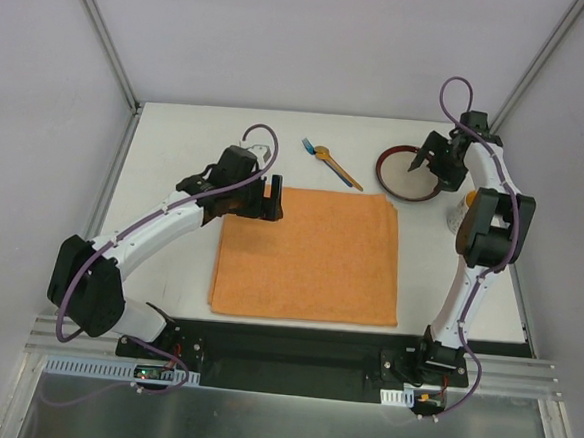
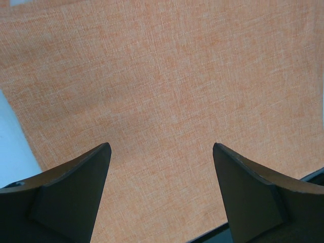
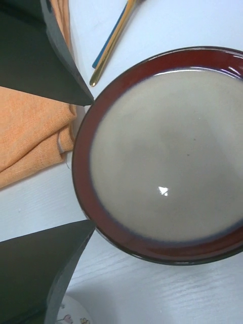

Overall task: Set the dinner table for one person
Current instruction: Move the cup to the corner of the board.

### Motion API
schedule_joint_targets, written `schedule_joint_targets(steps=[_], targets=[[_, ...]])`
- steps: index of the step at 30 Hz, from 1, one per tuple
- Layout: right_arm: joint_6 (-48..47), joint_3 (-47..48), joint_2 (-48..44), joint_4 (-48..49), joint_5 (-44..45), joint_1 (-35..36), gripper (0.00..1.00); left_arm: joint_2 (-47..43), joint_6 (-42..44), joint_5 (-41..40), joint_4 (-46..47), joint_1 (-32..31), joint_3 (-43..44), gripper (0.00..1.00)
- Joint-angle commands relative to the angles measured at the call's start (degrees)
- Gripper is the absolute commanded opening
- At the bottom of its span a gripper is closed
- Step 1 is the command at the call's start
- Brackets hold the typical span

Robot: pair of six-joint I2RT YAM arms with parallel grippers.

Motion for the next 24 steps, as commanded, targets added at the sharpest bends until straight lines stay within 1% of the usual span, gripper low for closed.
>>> schedule_joint_targets(steps=[1,4,9,10,13,15,19,24], targets=[[-0.4,2.7,-7.8,-3.3,-1.3,-1.5,0.99,0.3,2.6,-2.5,-0.4,-0.4,3.3,0.82],[-1.5,-0.3,-14.2,-4.0,0.0,-2.4,0.98,1.1,2.3,-2.7,-0.4,-0.3,3.8,0.82],[-3.0,-9.2,-25.2,-3.0,0.4,-3.9,0.98,4.0,-0.2,-0.5,-0.4,-0.3,5.5,0.81],[-2.8,-10.7,-26.7,-2.5,0.8,-4.6,0.98,4.9,-0.7,0.3,-0.3,-0.4,5.6,0.79],[-2.3,-13.9,-30.5,-2.1,3.1,-5.3,0.98,5.5,-1.9,1.6,-0.4,-0.5,5.6,0.79],[-2.3,-15.3,-31.8,-2.3,5.3,-5.3,0.98,5.3,-2.4,1.8,-0.4,-0.8,5.2,0.79],[-2.0,-15.9,-32.2,-4.5,13.1,-5.6,0.98,4.2,-2.5,1.8,-0.4,-0.9,4.2,0.79],[-0.7,-17.7,-29.5,-5.0,12.9,-6.0,0.98,3.0,-2.5,1.1,-0.4,-1.0,3.3,0.8]])
